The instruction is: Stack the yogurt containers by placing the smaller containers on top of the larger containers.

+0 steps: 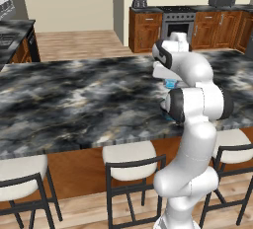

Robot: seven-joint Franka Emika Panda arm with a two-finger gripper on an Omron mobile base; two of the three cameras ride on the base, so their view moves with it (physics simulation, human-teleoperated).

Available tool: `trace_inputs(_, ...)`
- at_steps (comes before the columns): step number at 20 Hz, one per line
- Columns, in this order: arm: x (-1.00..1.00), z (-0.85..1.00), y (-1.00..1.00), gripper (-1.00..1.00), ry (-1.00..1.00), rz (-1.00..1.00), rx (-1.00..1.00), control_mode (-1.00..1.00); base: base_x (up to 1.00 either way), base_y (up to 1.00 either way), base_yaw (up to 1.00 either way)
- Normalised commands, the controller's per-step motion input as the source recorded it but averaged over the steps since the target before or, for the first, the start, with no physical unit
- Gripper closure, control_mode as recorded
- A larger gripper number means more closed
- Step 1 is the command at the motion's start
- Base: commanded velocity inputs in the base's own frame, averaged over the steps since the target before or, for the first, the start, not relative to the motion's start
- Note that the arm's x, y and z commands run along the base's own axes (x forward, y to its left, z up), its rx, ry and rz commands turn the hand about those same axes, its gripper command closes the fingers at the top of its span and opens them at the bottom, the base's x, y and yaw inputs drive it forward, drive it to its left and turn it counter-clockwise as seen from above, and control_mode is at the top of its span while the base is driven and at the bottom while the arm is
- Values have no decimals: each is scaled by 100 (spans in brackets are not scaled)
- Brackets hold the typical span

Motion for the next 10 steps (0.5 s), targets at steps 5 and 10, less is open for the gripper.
trace_inputs(5, 18, 0, -17, 100, -1, 0, -1, -100, 0, 0, 0)
trace_inputs(10, 7, 0, -23, 100, -11, 0, -1, -100, 0, 0, 0)
